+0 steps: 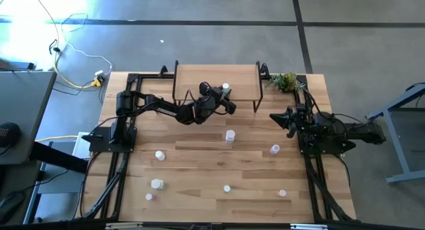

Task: Pick and place medicine bottles onto shelf by color
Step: Put the top blue pill bottle on the shelf, then put the top pill bottle on the shelf

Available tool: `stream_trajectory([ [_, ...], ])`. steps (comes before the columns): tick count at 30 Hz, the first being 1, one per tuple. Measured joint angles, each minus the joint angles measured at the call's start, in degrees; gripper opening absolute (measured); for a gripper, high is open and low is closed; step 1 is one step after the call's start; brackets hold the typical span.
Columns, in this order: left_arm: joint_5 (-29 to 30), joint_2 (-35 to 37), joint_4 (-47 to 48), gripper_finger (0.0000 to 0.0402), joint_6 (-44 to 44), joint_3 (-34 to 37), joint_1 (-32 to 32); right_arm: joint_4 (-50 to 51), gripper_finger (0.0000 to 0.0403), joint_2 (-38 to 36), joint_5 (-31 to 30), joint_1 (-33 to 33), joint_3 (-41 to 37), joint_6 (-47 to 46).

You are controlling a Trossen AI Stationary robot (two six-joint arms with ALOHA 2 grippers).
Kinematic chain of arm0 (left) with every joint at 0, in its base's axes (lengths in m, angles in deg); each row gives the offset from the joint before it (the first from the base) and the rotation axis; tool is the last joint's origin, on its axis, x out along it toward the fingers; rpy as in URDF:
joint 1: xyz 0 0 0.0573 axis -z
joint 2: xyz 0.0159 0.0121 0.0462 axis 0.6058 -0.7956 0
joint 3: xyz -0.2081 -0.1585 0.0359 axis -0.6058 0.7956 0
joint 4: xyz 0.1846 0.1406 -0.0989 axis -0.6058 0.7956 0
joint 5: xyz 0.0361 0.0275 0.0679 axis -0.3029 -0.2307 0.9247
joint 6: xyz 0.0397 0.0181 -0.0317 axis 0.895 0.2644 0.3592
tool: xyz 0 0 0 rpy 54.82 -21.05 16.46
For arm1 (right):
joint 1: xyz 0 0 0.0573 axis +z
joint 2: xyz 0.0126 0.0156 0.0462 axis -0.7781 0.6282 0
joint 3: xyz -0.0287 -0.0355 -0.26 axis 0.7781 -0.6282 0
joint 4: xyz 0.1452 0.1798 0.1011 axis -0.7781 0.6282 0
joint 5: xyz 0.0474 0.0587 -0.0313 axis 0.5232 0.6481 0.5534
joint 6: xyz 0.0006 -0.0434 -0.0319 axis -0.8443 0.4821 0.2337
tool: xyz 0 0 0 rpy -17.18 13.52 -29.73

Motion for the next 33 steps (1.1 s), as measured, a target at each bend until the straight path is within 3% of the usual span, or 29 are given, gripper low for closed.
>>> stream_trajectory([
  [14, -0.02, 0.03, 0.02, 0.0239, 0.02, -0.02, 0.04, 0.00, 0.0000, 0.00, -0.01, 0.01, 0.00, 0.00],
  [33, -0.02, 2.91, 0.04, 0.0243, 0.04, -0.11, 0.17, 0.00, 0.0000, -0.01, -0.02, 0.00, 0.00, 0.00],
])
